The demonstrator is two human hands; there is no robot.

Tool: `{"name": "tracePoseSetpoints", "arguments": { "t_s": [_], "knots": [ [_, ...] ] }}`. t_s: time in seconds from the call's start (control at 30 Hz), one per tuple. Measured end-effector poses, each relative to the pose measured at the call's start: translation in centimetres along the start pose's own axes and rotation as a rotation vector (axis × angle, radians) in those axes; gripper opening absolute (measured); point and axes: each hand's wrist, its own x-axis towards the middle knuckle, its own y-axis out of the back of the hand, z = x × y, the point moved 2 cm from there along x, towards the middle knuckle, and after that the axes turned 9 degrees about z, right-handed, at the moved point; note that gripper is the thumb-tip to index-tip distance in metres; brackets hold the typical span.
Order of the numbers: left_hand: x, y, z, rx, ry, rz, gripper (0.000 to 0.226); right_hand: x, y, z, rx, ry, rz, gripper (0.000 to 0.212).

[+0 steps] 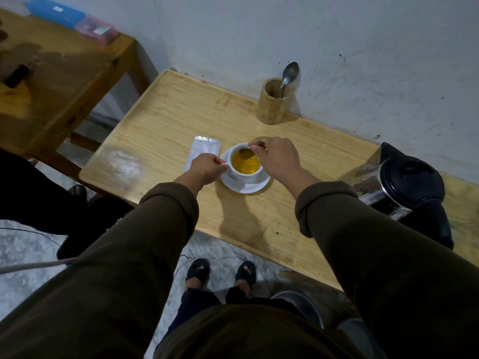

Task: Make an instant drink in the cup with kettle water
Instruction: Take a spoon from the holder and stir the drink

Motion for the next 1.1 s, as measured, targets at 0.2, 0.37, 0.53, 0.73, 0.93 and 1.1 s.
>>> {"name": "tracePoseSetpoints", "arguments": {
  "t_s": [0.2, 0.37, 0.53, 0.73, 0.93, 1.1],
  "knots": [
    [0.0, -0.1, -0.1, 0.01, -0.009, 0.013, 0.031, -0.1, 0.1, 0.2, 0.1, -0.015, -0.134, 0.023],
    [0.3, 0.3, 0.0, 0.061, -0.05, -0.029, 0.033, 0.2, 0.4, 0.9, 0.051, -0.088, -0.082, 0.028],
    [0.7, 0.9, 0.2, 0.142, -0.113, -0.095, 0.036, -0.9, 0.2, -0.4, -0.028, -0.135, 0.031, 0.03],
    [0.6, 1.6, 0.6, 0.278, -0.201, -0.143, 0.041, -2.4, -1.3, -2.3, 0.062, -0.222, 0.026, 0.027],
    [0.8, 1.8, 1.0, 0.34, -0.236, -0.197, 0.043, -4.9, -2.0, -3.2, 0.13, -0.301, 0.09, 0.024],
    [1.0, 1.9, 1.1, 0.392, -0.266, -0.21, 0.044, -7.8, -2.9, -3.6, 0.262, -0.366, 0.182, 0.017]
  ]
}}
